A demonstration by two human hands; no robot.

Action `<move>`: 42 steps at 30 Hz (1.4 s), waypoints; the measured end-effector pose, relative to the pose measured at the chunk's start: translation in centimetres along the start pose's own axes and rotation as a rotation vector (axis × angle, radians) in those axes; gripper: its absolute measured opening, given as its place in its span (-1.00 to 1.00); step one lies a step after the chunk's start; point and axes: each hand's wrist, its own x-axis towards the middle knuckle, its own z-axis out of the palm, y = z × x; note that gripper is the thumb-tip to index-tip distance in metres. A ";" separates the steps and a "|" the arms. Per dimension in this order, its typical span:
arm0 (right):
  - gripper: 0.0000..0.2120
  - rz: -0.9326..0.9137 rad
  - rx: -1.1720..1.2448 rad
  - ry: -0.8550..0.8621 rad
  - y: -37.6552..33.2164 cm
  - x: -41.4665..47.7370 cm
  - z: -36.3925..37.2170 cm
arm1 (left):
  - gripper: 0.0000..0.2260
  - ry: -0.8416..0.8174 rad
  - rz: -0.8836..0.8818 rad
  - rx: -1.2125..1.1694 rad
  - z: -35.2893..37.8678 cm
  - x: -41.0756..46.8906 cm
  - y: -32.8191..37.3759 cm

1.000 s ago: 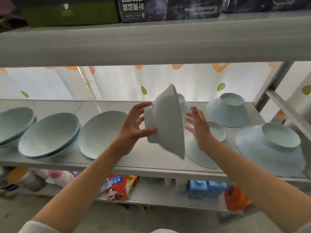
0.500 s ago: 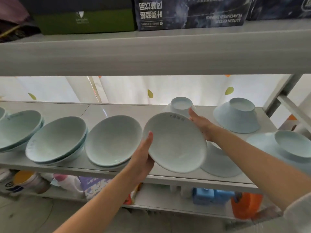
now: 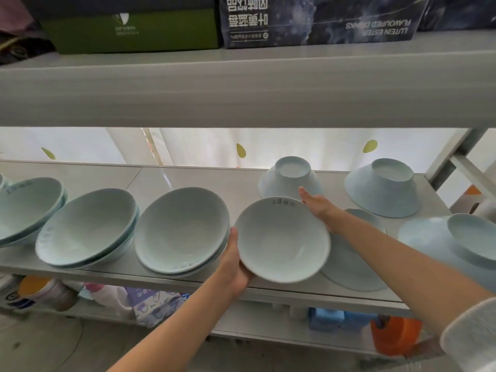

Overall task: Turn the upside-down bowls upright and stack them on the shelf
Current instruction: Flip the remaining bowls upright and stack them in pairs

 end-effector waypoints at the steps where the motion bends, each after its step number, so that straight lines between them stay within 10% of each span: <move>1: -0.36 -0.003 -0.009 0.005 -0.1 -0.1 0.1 | -0.50 0.017 0.012 0.003 0.0 0.2 0.1; 11: -0.61 -0.162 0.006 0.193 0.0 -1.0 -3.9 | -0.57 0.303 0.333 0.559 1.1 -1.5 -1.6; 18: -0.58 -0.200 -0.031 0.444 3.1 -2.8 -8.3 | -0.47 0.184 1.010 1.008 5.5 -5.1 -4.6; 22: -0.60 -0.131 0.099 0.522 5.2 -3.7 -9.3 | -0.21 -0.210 0.882 1.481 10.7 -1.8 -5.0; 30: -0.47 0.146 0.226 0.501 9.6 -6.8 -9.4 | 0.05 -0.358 0.599 2.079 18.2 5.5 -7.3; 42: -0.46 0.157 0.642 0.477 10.8 -9.5 -11.2 | -0.12 -0.289 0.643 1.728 18.7 6.2 -6.7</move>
